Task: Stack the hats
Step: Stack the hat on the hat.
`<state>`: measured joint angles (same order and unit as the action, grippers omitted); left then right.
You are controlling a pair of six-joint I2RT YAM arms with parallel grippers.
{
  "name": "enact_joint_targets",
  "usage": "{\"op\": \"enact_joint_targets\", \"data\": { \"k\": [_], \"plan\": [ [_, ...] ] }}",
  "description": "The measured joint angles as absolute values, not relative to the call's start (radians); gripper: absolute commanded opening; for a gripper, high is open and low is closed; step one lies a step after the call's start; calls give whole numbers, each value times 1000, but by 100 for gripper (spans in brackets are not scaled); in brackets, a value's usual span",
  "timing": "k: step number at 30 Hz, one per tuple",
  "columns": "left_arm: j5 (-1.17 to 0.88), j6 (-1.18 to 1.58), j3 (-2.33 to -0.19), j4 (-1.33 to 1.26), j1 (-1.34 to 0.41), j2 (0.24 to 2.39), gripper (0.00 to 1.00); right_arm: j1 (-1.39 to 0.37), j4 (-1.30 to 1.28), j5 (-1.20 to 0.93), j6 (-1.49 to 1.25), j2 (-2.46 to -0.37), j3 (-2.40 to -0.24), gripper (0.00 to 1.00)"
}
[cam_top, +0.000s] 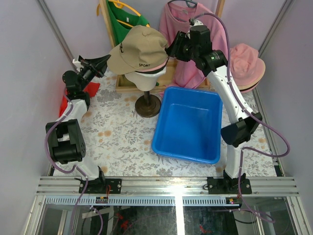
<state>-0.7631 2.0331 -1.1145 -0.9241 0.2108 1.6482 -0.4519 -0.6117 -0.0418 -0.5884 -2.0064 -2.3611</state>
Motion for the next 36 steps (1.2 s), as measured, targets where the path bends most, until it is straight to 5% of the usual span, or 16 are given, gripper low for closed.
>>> {"op": "enact_joint_targets", "data": {
  "k": [23,32,36],
  "plan": [
    [-747,2033,-1047,-933,202,1595,0,-462,-505,-15,-586,-1885,-2144,52],
    [-649,2045,-1047,-1075,162,1661,7,-484,-474,41,-551,-1832,-2069,54],
    [-603,2045,-1047,-1145,146,1692,1,-480,-461,39,-540,-1830,-2061,54]
  ]
}}
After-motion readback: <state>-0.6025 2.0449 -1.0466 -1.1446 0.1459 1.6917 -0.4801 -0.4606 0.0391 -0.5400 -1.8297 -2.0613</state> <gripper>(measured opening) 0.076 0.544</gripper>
